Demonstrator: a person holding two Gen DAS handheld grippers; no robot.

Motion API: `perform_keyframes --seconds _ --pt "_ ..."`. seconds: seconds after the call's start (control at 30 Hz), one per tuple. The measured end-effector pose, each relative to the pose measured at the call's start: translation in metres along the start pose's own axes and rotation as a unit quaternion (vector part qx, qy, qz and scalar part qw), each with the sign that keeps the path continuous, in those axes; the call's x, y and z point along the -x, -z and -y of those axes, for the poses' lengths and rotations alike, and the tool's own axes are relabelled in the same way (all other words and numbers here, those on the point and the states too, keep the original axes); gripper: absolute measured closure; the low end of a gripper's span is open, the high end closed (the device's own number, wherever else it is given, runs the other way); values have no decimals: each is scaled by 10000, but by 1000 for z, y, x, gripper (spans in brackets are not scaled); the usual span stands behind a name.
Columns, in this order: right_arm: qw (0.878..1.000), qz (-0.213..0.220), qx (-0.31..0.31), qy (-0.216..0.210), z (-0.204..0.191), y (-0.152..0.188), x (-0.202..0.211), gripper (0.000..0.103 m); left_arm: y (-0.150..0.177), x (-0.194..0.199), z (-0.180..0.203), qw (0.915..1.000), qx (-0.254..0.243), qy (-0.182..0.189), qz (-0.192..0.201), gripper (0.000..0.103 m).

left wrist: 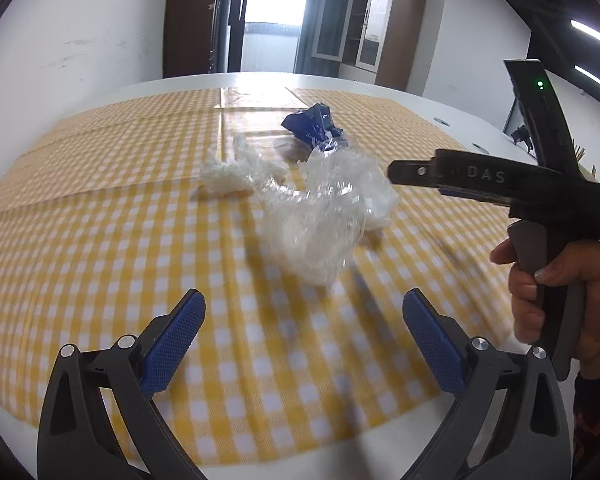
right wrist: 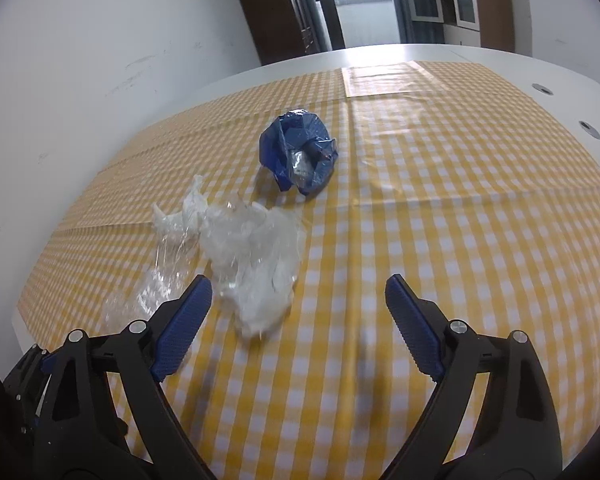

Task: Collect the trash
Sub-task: 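Grasp a clear plastic wrapper with the left tool while the right tool grasps another, then carry both clear plastic wrappers down over the blue wastebasket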

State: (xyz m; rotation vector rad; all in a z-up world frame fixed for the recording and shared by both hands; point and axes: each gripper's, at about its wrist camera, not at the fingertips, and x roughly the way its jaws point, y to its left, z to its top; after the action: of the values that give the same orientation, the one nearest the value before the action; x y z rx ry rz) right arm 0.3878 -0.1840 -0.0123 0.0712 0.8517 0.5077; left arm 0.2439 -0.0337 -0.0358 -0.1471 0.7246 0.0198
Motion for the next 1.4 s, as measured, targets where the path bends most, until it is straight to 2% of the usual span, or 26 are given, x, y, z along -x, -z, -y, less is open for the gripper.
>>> perform_keyframes --seconds 0.13,0.3,0.37,0.4,0.43,0.47,0.57,0.87,1.07,1.4 --pt "9998 -162 -80 -41 5 -10 -22 29 -13 -20 7 9997 -60 -134 -183 6" --pt "9987 -399 -155 -266 5 -14 -45 47 -24 -43 5 9992 19 -234 -318 10" --pt "9983 -485 -114 -317 2 -12 -52 54 -26 -50 1 9990 117 -160 -400 15" --pt "9981 -509 -60 -341 -1 -11 -53 59 -26 -52 -3 9988 219 -90 -423 22" --pt "9982 -511 2 -328 -4 -11 -56 63 -26 -53 -6 9987 298 -22 -419 37" --pt "9982 -500 69 -335 -7 -10 -54 71 -25 -52 -10 9985 366 48 -414 45" --pt "9984 -455 90 -317 -12 -8 -49 90 -22 -48 -18 9985 410 -1 -361 53" --pt "9993 -78 193 -322 -25 13 -10 94 -3 0 -47 9968 746 301 32 57" --pt "9988 250 399 -160 -40 33 31 94 15 41 -55 9963 712 371 321 58" --pt "9959 531 728 -89 -67 80 80 94 44 89 -57 9945 667 512 619 59"
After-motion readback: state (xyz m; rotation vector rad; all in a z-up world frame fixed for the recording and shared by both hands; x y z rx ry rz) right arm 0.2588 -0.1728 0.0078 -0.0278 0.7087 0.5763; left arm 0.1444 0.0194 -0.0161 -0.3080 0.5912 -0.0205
